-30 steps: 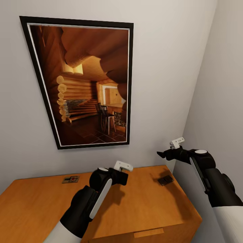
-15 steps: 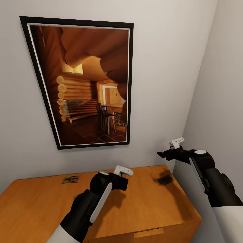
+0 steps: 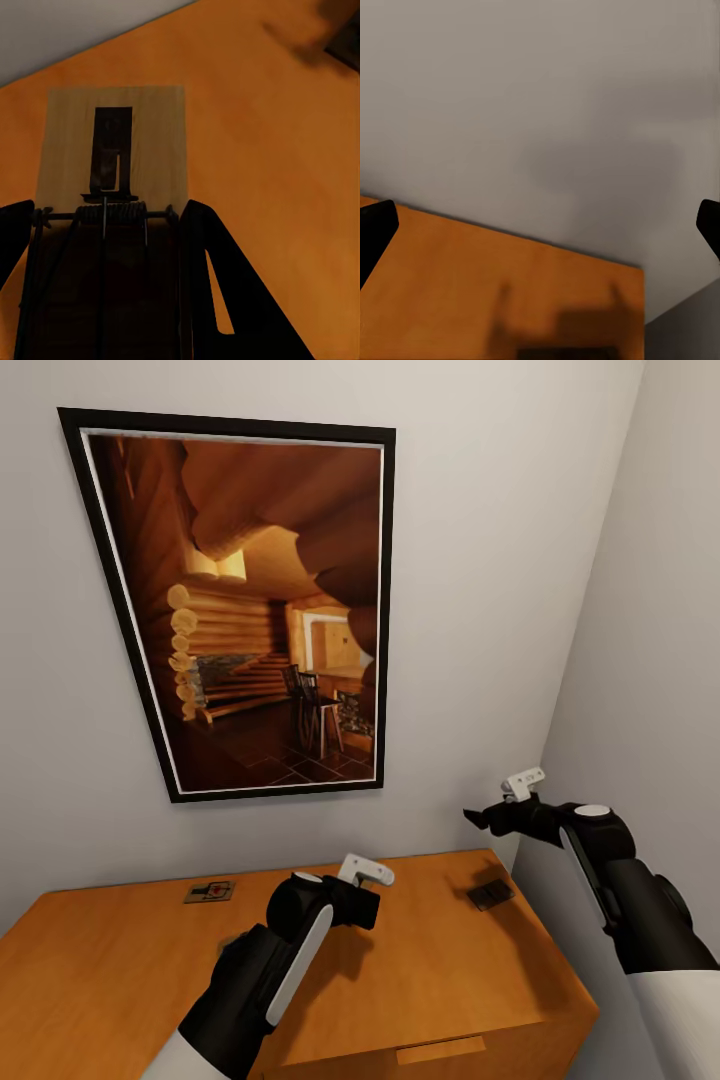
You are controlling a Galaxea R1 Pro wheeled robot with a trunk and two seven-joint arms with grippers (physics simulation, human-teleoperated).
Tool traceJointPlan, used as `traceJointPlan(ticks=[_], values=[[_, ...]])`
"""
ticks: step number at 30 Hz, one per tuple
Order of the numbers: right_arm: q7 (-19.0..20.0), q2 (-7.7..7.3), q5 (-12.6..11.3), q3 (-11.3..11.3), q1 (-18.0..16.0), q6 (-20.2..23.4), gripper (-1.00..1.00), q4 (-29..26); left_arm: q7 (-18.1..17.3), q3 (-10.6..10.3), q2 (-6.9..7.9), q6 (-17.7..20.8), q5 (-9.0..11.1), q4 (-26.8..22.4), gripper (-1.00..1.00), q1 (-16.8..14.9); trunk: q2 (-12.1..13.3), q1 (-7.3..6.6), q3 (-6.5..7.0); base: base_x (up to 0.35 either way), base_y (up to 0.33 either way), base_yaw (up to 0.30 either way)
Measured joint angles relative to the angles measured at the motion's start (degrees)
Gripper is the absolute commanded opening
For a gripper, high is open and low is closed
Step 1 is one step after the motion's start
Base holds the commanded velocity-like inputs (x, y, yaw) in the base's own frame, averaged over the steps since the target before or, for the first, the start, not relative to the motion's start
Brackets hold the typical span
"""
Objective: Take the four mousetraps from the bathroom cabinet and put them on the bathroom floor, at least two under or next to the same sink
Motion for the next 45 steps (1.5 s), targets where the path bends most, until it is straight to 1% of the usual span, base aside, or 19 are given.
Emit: traceJointPlan(ticks=[10,45], values=[[-0.1,0.02,0.0,-0.1,0.0,-0.2,1.00,2.8,0.0,0.0,0.00,0.0,0.0,0.0,-1.00,0.2,0.0,0.00,0.00,0.000,0.000,0.000],[0.1,0.02,0.0,-0.1,0.0,-0.1,1.00,3.4,0.1,0.0,0.00,0.0,0.0,0.0,-1.00,0.2,0.0,0.00,0.00,0.000,0.000,0.000]])
